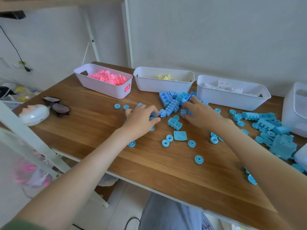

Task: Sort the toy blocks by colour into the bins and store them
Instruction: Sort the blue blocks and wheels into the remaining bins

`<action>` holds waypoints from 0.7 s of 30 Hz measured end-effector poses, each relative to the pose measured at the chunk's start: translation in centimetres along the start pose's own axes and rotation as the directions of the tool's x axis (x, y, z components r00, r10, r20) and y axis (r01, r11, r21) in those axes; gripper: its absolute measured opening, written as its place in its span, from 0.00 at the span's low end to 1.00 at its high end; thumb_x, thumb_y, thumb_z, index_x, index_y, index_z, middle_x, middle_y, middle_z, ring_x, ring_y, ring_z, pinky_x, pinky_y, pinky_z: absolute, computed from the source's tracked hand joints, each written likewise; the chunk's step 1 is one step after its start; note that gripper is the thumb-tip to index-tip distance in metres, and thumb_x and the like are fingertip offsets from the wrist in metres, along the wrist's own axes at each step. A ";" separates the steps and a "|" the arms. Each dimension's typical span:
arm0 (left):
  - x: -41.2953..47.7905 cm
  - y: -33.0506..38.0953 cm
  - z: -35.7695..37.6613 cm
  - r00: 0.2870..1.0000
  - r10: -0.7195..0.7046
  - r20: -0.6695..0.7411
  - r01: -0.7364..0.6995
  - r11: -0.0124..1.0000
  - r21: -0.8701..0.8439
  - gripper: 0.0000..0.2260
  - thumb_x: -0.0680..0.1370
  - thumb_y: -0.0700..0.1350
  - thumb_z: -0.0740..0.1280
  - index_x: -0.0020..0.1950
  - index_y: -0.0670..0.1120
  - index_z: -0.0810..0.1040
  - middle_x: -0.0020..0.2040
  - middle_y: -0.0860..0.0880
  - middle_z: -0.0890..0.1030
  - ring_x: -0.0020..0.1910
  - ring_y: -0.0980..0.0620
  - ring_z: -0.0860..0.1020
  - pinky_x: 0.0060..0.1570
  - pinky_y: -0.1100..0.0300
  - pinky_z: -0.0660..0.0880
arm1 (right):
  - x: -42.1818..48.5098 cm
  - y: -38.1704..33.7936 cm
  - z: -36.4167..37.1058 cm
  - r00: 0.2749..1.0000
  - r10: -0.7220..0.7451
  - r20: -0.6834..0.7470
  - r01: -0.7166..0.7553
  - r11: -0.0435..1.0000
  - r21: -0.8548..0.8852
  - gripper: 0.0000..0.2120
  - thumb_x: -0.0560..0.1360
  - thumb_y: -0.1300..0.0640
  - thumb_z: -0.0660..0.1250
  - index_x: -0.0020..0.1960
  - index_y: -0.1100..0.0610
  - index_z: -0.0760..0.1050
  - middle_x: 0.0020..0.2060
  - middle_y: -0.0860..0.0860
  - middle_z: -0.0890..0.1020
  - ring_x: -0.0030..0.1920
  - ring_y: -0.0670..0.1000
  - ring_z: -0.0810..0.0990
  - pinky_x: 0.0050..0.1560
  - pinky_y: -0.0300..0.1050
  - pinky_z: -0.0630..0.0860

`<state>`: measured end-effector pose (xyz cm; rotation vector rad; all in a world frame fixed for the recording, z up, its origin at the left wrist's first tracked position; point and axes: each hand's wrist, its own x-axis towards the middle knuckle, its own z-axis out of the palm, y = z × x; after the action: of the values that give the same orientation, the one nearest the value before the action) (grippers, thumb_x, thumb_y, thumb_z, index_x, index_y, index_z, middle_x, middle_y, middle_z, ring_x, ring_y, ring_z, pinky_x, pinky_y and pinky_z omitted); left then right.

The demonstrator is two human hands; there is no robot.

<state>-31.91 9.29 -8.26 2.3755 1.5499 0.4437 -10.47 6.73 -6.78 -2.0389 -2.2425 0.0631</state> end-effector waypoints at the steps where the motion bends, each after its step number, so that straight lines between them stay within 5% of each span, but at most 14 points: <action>1: 0.0 0.1 0.0 1.000 0.003 -0.007 -0.003 1.000 -0.012 0.08 0.79 0.56 0.61 0.56 0.58 0.73 0.52 0.56 0.75 0.54 0.55 0.72 0.51 0.56 0.55 | -0.1 0.0 -0.1 1.000 0.000 -0.026 0.000 1.000 -0.014 0.16 0.79 0.48 0.59 0.64 0.53 0.68 0.58 0.52 0.71 0.55 0.54 0.74 0.57 0.48 0.67; 4: 0.0 0.1 0.0 1.000 0.010 -0.026 -0.011 0.999 -0.048 0.02 0.79 0.53 0.63 0.50 0.58 0.71 0.48 0.56 0.76 0.51 0.55 0.74 0.50 0.57 0.55 | -0.8 0.1 -0.7 0.997 0.011 -0.072 -0.007 0.999 0.054 0.11 0.78 0.51 0.58 0.58 0.53 0.68 0.51 0.49 0.74 0.49 0.51 0.73 0.54 0.47 0.63; 9: -0.2 0.1 -0.5 0.986 0.055 -0.156 -0.072 0.991 -0.109 0.04 0.78 0.52 0.63 0.43 0.57 0.73 0.47 0.56 0.76 0.49 0.56 0.73 0.50 0.57 0.56 | -1.6 -0.4 -1.6 0.996 0.069 -0.051 -0.040 0.902 0.430 0.06 0.75 0.59 0.61 0.50 0.56 0.65 0.43 0.53 0.74 0.39 0.50 0.70 0.35 0.42 0.66; 13: -0.5 -0.6 -1.7 0.962 0.014 -0.272 -0.082 0.968 -0.238 0.05 0.79 0.49 0.64 0.44 0.51 0.73 0.51 0.56 0.79 0.52 0.56 0.76 0.57 0.56 0.62 | -1.8 -2.4 -2.0 0.996 0.080 -0.045 -0.033 0.769 0.638 0.06 0.76 0.58 0.60 0.50 0.59 0.65 0.37 0.54 0.74 0.35 0.50 0.70 0.35 0.43 0.67; 15: -0.9 -1.4 -2.4 0.962 -0.019 -0.274 -0.071 0.947 -0.314 0.05 0.79 0.48 0.64 0.45 0.49 0.72 0.52 0.54 0.80 0.51 0.56 0.77 0.58 0.55 0.68 | -1.6 -3.4 -2.0 0.997 0.058 -0.059 -0.006 0.764 0.645 0.04 0.78 0.56 0.58 0.49 0.57 0.67 0.36 0.55 0.75 0.34 0.49 0.70 0.36 0.45 0.69; 18: -1.8 -2.6 -3.3 0.970 -0.074 -0.231 -0.014 0.934 -0.357 0.06 0.80 0.47 0.62 0.47 0.46 0.70 0.49 0.48 0.79 0.48 0.53 0.77 0.45 0.60 0.74 | -0.8 -4.5 -1.5 0.996 -0.072 -0.047 0.085 0.852 0.517 0.05 0.79 0.60 0.55 0.51 0.53 0.69 0.42 0.55 0.77 0.37 0.48 0.73 0.40 0.43 0.71; 21: -2.4 -3.3 -3.6 0.980 -0.089 -0.178 0.030 0.950 -0.312 0.04 0.81 0.45 0.61 0.50 0.46 0.68 0.47 0.47 0.78 0.44 0.53 0.78 0.37 0.62 0.73 | 0.2 -5.7 -0.7 0.976 -0.216 -0.004 0.199 0.892 0.407 0.15 0.78 0.67 0.55 0.60 0.54 0.71 0.54 0.51 0.74 0.53 0.49 0.74 0.50 0.37 0.69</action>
<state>-37.03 8.62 -6.49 2.0919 1.4964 0.8540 -16.11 6.38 -5.49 -1.5897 -2.2237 0.5120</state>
